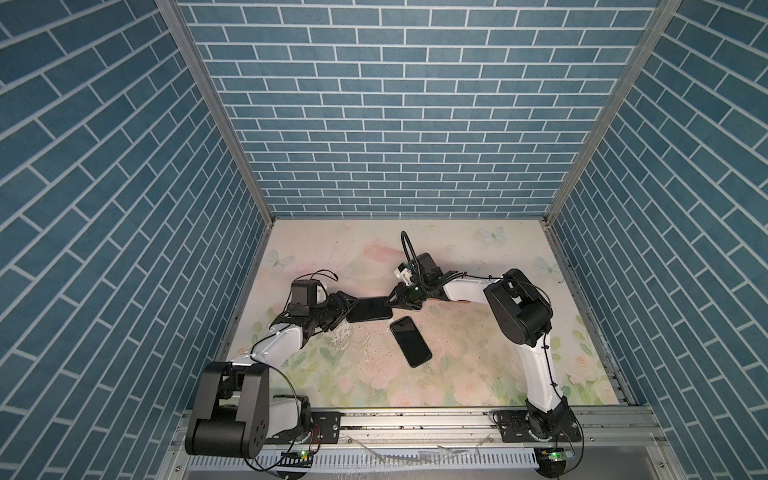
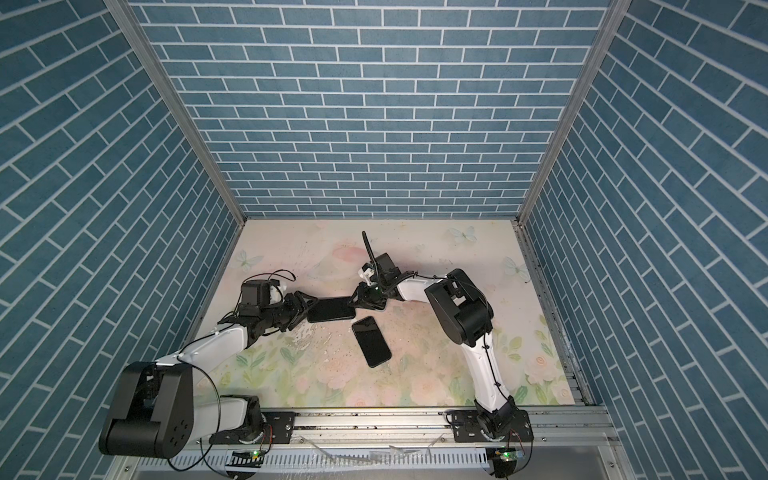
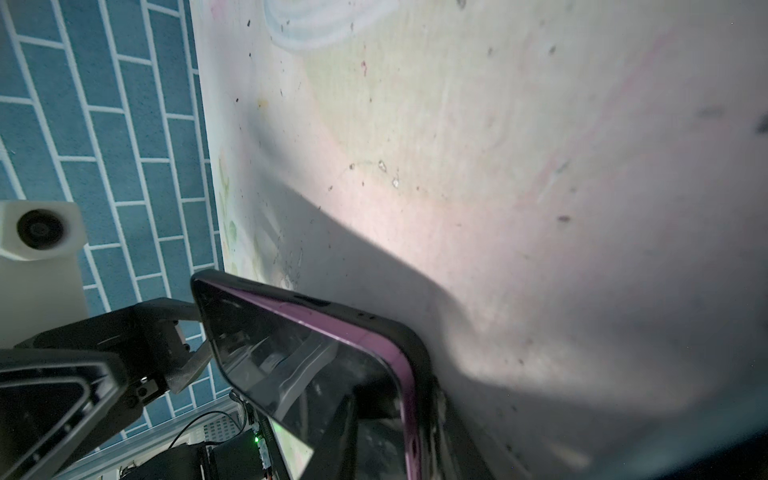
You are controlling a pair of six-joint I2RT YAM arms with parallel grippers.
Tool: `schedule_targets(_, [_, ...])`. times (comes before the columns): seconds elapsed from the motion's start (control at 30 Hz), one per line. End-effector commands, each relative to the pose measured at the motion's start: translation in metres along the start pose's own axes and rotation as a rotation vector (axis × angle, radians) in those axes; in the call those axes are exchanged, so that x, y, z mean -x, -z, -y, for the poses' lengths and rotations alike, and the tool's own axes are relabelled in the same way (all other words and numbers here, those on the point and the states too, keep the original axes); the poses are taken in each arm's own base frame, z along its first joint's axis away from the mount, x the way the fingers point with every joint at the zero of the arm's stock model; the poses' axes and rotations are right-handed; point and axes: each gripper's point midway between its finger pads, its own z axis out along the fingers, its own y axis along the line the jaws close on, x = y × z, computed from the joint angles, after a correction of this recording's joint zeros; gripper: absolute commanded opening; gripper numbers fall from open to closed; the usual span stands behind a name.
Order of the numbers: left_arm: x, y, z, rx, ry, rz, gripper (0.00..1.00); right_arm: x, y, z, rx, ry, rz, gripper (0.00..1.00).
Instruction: Put the phone into the phone case
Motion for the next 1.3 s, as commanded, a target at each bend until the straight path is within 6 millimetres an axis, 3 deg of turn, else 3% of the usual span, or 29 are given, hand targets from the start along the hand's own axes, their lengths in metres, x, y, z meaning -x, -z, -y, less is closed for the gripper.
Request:
schedule_targets(0.0, [-0.009, 0.001, 0.021, -0.098, -0.048, -0.044, 0.64, -0.025, -0.022, 0.034, -0.09, -0.034, -0.073, 0.31])
schedule_targets(0.37, [-0.012, -0.005, 0.008, -0.058, -0.024, -0.051, 0.55, -0.024, -0.021, 0.034, -0.095, -0.034, -0.069, 0.31])
schedule_targets(0.8, [-0.01, -0.019, 0.006, -0.069, -0.003, -0.044, 0.3, -0.025, -0.022, 0.035, -0.094, -0.038, -0.068, 0.31])
schedule_targets(1.0, [-0.012, -0.018, 0.006, -0.065, -0.003, -0.048, 0.17, -0.021, -0.018, 0.026, -0.075, -0.027, -0.057, 0.31])
schedule_targets(1.1, [-0.013, -0.017, 0.006, -0.067, -0.001, -0.05, 0.13, -0.011, -0.007, 0.017, -0.059, -0.016, -0.03, 0.34])
schedule_targets(1.13, [-0.012, -0.017, 0.007, -0.071, -0.004, -0.048, 0.11, -0.001, 0.006, 0.001, -0.035, 0.005, 0.002, 0.36])
schedule_targets(1.27, [-0.011, -0.011, 0.018, -0.097, -0.018, -0.048, 0.07, 0.028, 0.052, -0.026, 0.001, 0.041, 0.106, 0.46])
